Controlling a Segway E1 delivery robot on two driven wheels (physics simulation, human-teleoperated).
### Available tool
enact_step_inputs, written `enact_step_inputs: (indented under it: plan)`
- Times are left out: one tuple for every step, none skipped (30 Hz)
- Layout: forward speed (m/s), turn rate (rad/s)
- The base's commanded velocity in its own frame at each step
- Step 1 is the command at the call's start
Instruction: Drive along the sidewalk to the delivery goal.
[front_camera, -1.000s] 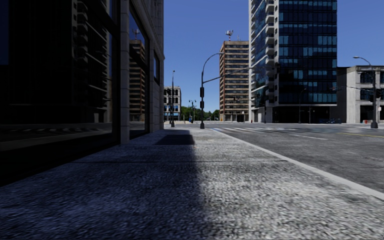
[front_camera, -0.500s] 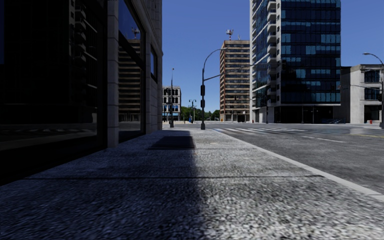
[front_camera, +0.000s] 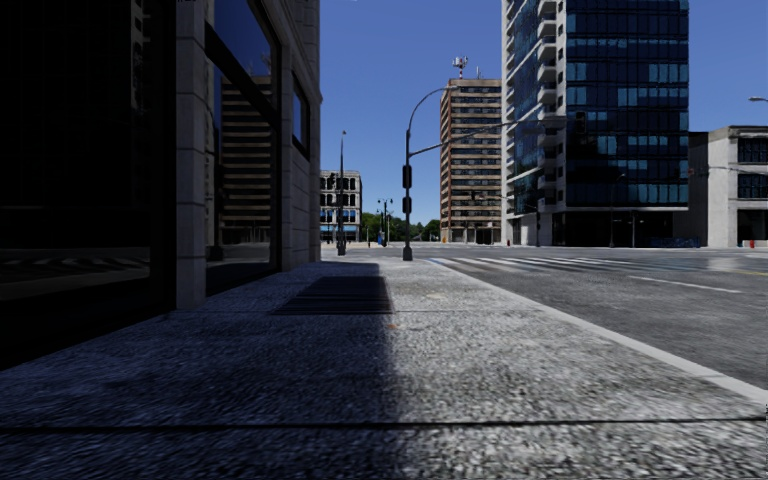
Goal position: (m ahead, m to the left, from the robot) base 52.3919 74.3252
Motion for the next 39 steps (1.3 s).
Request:
enact_step_inputs:
  plan:
    - [2.0,0.0]
    - [2.0,0.0]
    - [2.0,0.0]
    - [2.0,0.0]
    - [2.0,0.0]
    - [2.0,0.0]
    - [2.0,0.0]
    - [2.0,0.0]
    - [2.0,0.0]
    - [2.0,0.0]
    - [2.0,0.0]
    - [2.0,0.0]
    - [2.0,0.0]
    - [2.0,0.0]
    - [2.0,0.0]
    - [2.0,0.0]
    - [2.0,0.0]
    - [2.0,0.0]
    - [2.0,0.0]
    - [2.0,0.0]
    - [2.0,0.0]
    - [2.0,0.0]
    - [2.0,0.0]
    - [2.0,0.0]
    - [2.0,0.0]
    - [2.0,0.0]
    - [2.0,0.0]
    - [2.0,0.0]
    - [2.0,0.0]
    - [2.0,0.0]
    - [2.0,0.0]
    - [2.0,0.0]
    - [2.0,0.0]
    - [2.0,0.0]
    - [2.0,0.0]
    - [2.0,0.0]
    - [2.0,0.0]
    - [2.0,0.0]
    - [2.0,0.0]
